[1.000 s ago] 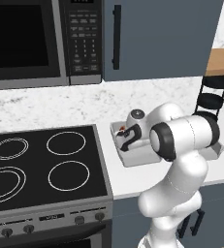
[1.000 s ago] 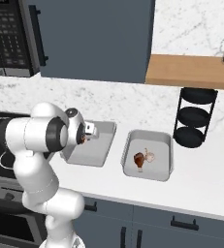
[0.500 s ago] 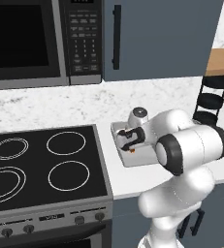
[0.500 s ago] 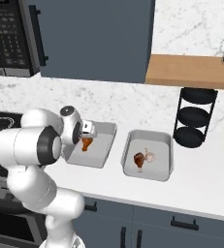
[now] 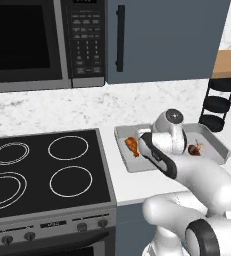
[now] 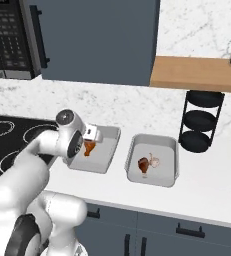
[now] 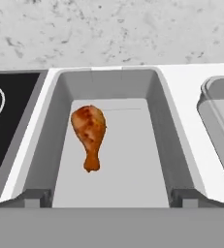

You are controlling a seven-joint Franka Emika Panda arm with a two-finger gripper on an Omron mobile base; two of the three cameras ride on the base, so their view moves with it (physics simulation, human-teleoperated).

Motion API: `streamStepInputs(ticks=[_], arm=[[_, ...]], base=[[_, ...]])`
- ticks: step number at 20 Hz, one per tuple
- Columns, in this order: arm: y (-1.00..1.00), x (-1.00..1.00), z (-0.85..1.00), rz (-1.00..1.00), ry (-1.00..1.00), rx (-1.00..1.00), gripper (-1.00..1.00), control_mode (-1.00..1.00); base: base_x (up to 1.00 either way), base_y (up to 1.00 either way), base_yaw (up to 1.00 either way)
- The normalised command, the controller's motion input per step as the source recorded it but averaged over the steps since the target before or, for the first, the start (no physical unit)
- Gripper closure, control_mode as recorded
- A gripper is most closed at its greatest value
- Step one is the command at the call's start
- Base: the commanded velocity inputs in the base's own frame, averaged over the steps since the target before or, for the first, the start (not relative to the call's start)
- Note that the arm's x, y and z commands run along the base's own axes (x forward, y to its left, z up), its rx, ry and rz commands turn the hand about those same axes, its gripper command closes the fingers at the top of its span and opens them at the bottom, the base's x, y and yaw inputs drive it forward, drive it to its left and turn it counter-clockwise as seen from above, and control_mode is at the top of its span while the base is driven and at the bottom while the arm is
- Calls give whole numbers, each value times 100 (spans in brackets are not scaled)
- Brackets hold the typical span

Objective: Place one garlic and one chicken drumstick in each tupperware on the nearby counter, to pack two identical lunches.

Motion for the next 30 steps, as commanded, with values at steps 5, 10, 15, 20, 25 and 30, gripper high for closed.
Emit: streamStepInputs(ticks=[5, 10, 15, 20, 25, 30], arm=[[-6, -100, 74, 0, -29, 1, -100, -100], [4, -100, 49, 0, -18, 0, -100, -100], [6, -100, 46, 0, -3, 0, -100, -100], [11, -89, -26, 1, 0, -2, -100, -100], [6, -98, -71, 5, -1, -6, -100, -100], [16, -48, -49, 2, -1, -6, -100, -100]], base=[[0, 0, 0], [0, 0, 0], [0, 0, 0], [0, 0, 0], [0, 0, 0], [0, 0, 0]])
